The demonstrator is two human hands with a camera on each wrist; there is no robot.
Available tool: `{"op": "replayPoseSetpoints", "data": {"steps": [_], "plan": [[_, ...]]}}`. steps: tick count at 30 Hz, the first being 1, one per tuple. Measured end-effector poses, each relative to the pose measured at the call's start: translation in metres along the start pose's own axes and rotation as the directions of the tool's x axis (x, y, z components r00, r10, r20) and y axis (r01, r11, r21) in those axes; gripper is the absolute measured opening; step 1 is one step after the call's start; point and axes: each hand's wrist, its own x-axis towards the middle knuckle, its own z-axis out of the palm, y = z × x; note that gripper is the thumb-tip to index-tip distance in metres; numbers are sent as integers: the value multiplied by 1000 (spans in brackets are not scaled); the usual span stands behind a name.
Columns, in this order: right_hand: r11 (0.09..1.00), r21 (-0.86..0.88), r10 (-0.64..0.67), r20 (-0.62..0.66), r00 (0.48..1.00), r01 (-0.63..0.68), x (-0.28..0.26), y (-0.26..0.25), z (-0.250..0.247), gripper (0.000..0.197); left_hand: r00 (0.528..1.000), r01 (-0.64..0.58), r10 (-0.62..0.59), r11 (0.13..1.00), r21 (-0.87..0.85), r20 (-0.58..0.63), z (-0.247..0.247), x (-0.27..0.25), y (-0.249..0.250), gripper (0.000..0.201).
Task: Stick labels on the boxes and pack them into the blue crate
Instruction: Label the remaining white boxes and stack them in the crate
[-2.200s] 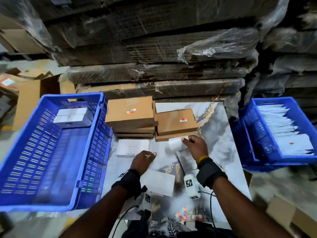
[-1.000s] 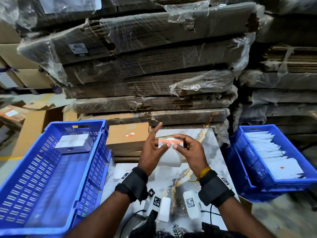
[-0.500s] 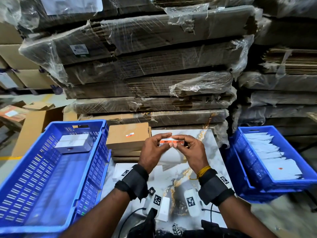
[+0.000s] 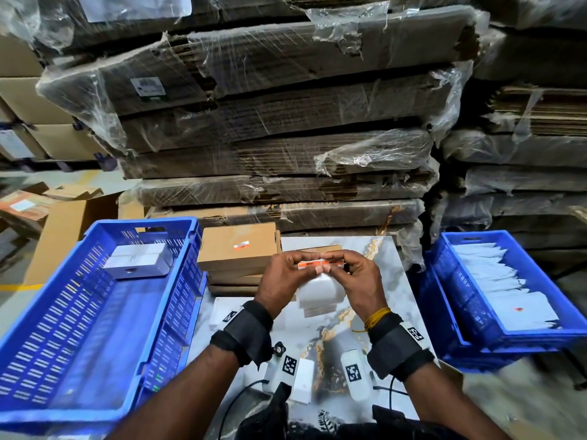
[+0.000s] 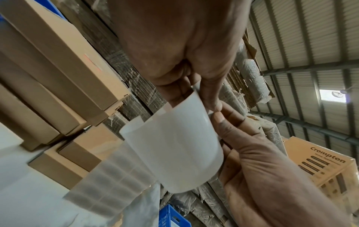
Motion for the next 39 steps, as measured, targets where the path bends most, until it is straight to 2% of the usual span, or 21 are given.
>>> {"op": "replayPoseSetpoints", "data": {"steps": [3,8,13,18,22,27,34,39], "plan": [[999,1,49,0,999,-49,0,2,-2,18,1000,15,-16,993,114,7,-3,0,-1,28],[997,-60,53,-37,998,-55,-4,0,1,15,999,-19,28,964,266,-28,-3,-2,-4,16],[985,-173,-4,-76,997,-9,-7,2,1,15,998,-21,37,950,311,-45,-3,-2,-9,16],[947,-319,-54,-49,997,36,-8,4,-2,14,997,-38,58,934,356,-47,-5,-5,-10,13],[930,-360,-74,3,997,70,-8,7,-5,11,998,-22,43,917,399,-43,-5,-6,-10,15],[916,-375,-130,64,989,144,-9,8,-7,13,998,11,11,916,402,-54,-6,-8,-11,15],[892,-423,-133,91,987,159,-14,11,-8,13,999,35,-23,910,413,-35,-6,-10,-13,15],[935,-331,-90,120,989,126,-17,10,-8,17,995,41,-20,977,211,-102,-5,-11,-16,19]]}}
